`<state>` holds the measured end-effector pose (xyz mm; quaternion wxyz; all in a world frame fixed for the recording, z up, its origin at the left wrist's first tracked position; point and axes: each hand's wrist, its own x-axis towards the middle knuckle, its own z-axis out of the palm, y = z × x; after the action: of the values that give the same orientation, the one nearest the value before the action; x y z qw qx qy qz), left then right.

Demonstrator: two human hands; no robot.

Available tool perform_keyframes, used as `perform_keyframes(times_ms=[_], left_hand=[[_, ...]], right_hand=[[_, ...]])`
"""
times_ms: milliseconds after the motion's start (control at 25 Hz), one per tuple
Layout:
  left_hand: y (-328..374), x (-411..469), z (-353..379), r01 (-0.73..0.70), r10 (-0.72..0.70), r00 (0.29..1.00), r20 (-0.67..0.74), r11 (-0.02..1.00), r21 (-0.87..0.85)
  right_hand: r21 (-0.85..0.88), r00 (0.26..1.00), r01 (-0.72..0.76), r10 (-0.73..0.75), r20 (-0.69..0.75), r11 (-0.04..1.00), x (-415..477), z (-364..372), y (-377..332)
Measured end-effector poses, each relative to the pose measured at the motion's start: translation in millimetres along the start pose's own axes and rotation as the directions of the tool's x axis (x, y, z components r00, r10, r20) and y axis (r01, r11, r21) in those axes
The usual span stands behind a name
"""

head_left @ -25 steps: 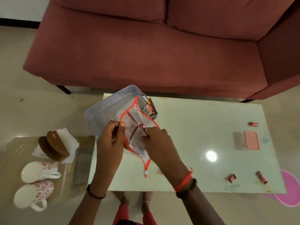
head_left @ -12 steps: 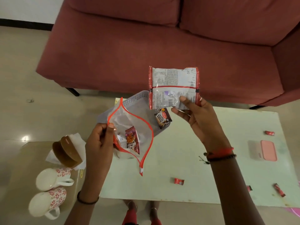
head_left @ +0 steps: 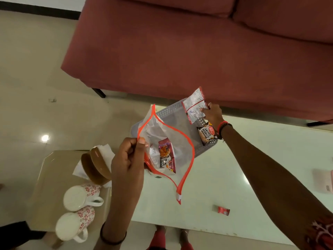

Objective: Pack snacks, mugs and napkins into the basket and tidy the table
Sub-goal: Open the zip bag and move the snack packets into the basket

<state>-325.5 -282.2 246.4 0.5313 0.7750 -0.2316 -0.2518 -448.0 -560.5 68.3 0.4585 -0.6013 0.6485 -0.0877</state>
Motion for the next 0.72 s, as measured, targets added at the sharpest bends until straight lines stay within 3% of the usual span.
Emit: perform_keyframes(times_ms=[400,560,720], left_hand=[[-7,23,3,0.022,-0.019,0.999,0.039,0.998,-0.066],[-7,25,5,0.019,-0.016,0.999,0.048,0.998,-0.06],[-8,26,7,0.012,-0.01,0.999,0.042,0.999,-0.04]], right_hand=[[-0.378,0.998,0.055,-0.065,-0.014,0.924,33,32,14],[-0.59,0.984,0.076,-0.156,-0.086,0.804,29,32,10],[-0.65,0.989,0.066,-0.135,-0.056,0.757,29,23,5]])
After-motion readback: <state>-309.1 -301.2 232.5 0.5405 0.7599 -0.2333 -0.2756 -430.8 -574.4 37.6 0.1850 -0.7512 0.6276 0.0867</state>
